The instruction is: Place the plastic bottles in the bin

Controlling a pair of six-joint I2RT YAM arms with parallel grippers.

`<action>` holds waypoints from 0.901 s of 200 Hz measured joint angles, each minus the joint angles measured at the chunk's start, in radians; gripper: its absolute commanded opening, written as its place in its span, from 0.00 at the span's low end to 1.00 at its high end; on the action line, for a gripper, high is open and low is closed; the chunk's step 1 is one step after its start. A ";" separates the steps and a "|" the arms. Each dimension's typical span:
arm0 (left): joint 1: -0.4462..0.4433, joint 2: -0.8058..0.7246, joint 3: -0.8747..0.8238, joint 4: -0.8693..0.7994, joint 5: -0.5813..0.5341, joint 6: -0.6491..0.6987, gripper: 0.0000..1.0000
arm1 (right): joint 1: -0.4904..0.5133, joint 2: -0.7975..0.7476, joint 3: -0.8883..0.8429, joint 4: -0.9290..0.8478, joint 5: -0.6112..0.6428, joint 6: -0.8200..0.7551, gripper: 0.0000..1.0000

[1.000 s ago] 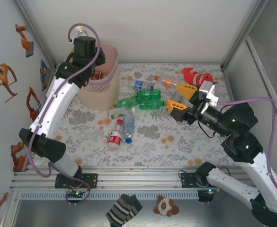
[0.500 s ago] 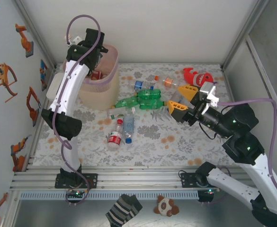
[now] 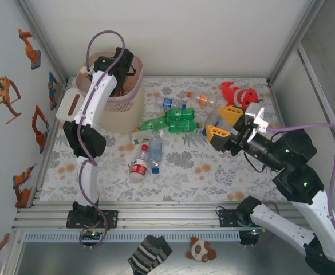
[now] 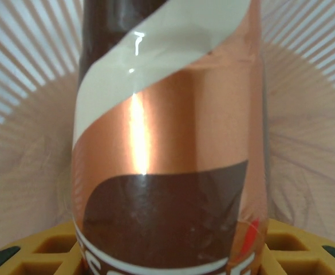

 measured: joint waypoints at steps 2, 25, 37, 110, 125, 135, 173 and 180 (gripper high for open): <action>0.000 0.001 0.000 -0.002 0.002 -0.006 0.33 | 0.000 -0.001 0.000 0.000 0.000 0.000 0.67; -0.001 0.007 -0.010 -0.009 0.016 -0.058 0.39 | 0.000 -0.009 0.000 -0.006 0.001 0.000 0.67; -0.001 0.007 -0.010 -0.013 0.026 -0.080 0.46 | 0.000 -0.016 0.000 -0.012 0.003 0.000 0.67; 0.008 0.003 -0.010 -0.040 0.041 -0.143 0.69 | 0.000 -0.040 0.000 -0.028 0.021 0.000 0.67; 0.010 -0.003 -0.003 -0.042 0.041 -0.141 0.73 | 0.000 -0.039 0.000 -0.029 0.022 0.000 0.67; 0.011 -0.010 -0.002 -0.042 0.040 -0.139 0.74 | 0.000 -0.040 0.000 -0.029 0.021 0.000 0.67; 0.010 -0.055 0.002 -0.038 0.041 -0.124 0.73 | 0.000 -0.039 0.000 -0.028 0.021 0.000 0.67; 0.010 -0.068 0.002 -0.033 0.042 -0.115 0.73 | 0.000 -0.039 0.000 -0.028 0.021 0.000 0.67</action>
